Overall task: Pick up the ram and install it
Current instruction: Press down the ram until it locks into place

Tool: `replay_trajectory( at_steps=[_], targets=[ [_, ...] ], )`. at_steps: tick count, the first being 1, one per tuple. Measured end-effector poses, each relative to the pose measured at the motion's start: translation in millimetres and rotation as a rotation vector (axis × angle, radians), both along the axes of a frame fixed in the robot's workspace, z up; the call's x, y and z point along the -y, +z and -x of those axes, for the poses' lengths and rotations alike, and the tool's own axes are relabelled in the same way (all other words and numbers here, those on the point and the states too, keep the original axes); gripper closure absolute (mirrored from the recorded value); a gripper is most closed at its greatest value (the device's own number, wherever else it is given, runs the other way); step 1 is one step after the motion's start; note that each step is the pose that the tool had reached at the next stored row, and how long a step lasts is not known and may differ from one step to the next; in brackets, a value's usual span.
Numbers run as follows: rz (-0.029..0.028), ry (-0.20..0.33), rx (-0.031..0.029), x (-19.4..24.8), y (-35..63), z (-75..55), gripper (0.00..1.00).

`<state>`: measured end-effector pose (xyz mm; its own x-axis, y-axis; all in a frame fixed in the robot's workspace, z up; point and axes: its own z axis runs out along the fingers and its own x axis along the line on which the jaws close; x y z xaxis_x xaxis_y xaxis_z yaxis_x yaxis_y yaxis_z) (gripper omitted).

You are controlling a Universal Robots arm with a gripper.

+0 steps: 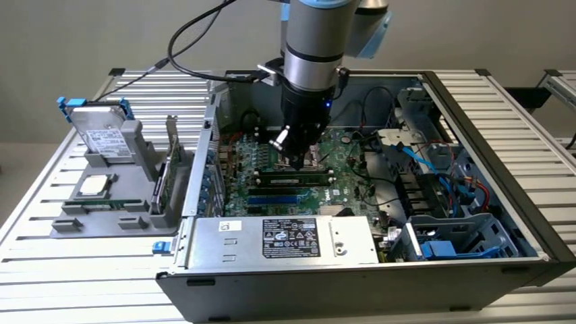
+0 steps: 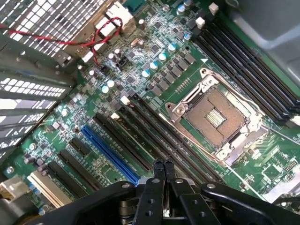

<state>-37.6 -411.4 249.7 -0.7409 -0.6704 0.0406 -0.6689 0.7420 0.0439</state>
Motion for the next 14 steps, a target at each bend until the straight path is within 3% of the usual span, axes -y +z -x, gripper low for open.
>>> replay_trajectory(
  at_steps=[14],
  targets=[
    [0.0001,-0.236,0.0000,0.0,-0.7,0.0,0.90]
  ],
)
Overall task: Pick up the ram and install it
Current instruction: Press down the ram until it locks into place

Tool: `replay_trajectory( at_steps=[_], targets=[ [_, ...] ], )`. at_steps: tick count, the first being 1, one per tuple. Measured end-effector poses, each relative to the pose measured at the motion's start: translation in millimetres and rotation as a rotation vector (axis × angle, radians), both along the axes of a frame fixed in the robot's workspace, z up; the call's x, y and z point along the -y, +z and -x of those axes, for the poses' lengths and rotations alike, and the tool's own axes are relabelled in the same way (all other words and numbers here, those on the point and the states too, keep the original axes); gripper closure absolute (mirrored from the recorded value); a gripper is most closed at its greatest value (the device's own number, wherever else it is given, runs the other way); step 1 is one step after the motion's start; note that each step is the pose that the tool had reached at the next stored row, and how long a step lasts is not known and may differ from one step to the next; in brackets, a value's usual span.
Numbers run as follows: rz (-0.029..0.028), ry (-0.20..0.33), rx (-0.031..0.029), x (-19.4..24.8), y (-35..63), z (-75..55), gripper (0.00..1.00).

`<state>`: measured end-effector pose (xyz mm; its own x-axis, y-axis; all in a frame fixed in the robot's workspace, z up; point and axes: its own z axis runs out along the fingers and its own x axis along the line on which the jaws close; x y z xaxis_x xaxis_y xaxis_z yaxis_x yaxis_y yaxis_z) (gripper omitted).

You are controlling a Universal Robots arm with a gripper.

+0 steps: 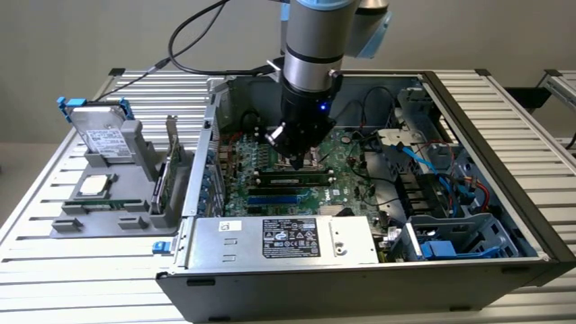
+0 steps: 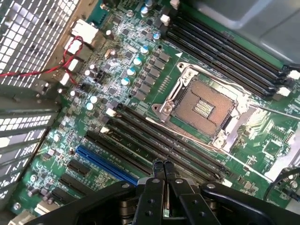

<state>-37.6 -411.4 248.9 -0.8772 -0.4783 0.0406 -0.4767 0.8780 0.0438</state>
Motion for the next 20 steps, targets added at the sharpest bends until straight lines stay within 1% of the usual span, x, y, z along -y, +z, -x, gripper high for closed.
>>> replay_trajectory(
  at_steps=[20],
  targets=[
    [-0.0001,-0.335,0.0000,0.0,-1.6,0.0,0.90]
  ],
)
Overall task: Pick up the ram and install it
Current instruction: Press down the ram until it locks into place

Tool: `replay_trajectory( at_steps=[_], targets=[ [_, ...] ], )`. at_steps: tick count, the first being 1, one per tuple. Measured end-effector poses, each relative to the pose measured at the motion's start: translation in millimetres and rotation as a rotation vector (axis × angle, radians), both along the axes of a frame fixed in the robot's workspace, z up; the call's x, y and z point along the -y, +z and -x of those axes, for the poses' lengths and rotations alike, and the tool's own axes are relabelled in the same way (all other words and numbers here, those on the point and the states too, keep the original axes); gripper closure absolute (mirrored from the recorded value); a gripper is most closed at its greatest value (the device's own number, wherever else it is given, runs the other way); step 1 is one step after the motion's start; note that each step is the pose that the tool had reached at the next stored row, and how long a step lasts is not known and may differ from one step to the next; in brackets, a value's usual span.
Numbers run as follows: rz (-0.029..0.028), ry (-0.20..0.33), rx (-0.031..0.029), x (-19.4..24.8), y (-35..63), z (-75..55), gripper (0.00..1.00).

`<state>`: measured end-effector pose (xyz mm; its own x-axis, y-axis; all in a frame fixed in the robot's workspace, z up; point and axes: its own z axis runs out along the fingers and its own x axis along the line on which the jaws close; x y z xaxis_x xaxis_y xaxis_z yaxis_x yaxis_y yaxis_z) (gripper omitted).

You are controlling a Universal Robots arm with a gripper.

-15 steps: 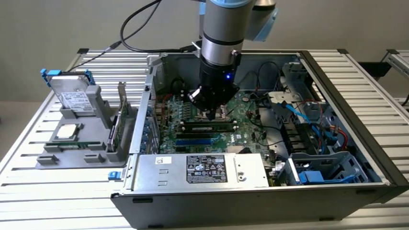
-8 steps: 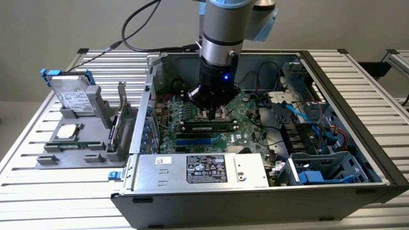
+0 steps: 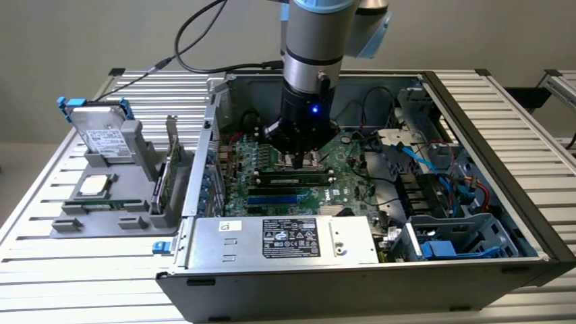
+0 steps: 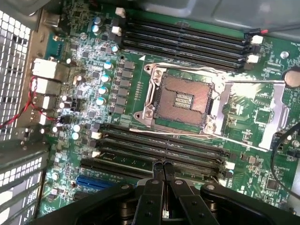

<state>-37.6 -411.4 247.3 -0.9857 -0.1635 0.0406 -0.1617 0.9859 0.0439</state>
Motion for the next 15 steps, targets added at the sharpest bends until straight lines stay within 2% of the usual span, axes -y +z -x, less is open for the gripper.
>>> replay_trajectory(
  at_steps=[9,15],
  targets=[
    [0.0001,-0.149,0.0000,0.0,-0.9,0.0,0.90],
    [-0.0003,-0.155,0.0033,0.0,-0.9,0.0,0.90]
  ],
)
